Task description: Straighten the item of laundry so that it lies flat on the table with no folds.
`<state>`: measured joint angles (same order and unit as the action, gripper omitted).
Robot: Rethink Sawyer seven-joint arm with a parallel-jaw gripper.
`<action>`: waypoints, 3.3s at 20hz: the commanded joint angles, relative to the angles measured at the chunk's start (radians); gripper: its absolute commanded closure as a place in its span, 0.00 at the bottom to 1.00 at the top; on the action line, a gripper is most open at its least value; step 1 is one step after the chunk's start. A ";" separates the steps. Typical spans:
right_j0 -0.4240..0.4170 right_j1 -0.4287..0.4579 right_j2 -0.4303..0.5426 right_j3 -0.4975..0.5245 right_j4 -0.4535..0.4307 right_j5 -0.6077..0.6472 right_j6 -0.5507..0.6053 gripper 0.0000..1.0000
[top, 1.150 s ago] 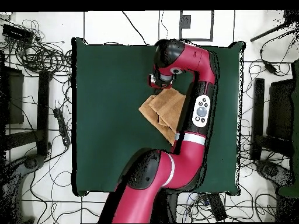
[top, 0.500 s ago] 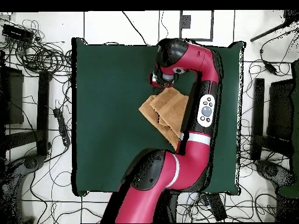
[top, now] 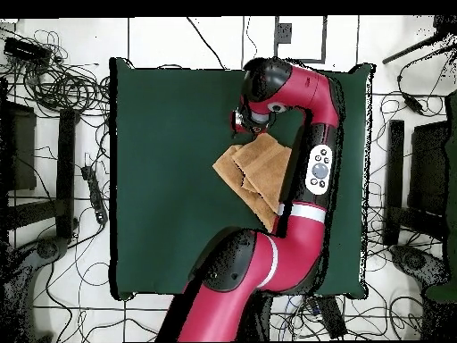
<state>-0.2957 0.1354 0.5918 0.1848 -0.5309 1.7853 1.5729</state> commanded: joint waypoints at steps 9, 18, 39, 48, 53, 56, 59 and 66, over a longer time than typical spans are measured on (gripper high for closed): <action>0.023 -0.095 0.054 0.130 0.064 0.113 0.228 0.00; 0.024 -0.192 0.033 0.188 0.228 0.190 0.408 0.00; -0.003 -0.189 -0.143 0.507 0.141 -0.605 0.072 0.00; -0.060 -0.397 -0.185 0.879 0.139 -0.881 0.148 0.00; -0.055 -0.417 -0.195 0.861 0.173 -0.756 0.126 0.00; -0.066 -0.439 -0.192 0.870 0.196 -0.718 0.121 0.00; -0.080 -0.464 -0.195 0.911 0.217 -0.684 0.112 0.00; -0.118 -0.569 -0.206 1.127 0.227 -0.820 0.124 0.00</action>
<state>-0.3958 -0.3532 0.3970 1.0005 -0.3330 1.0125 1.6532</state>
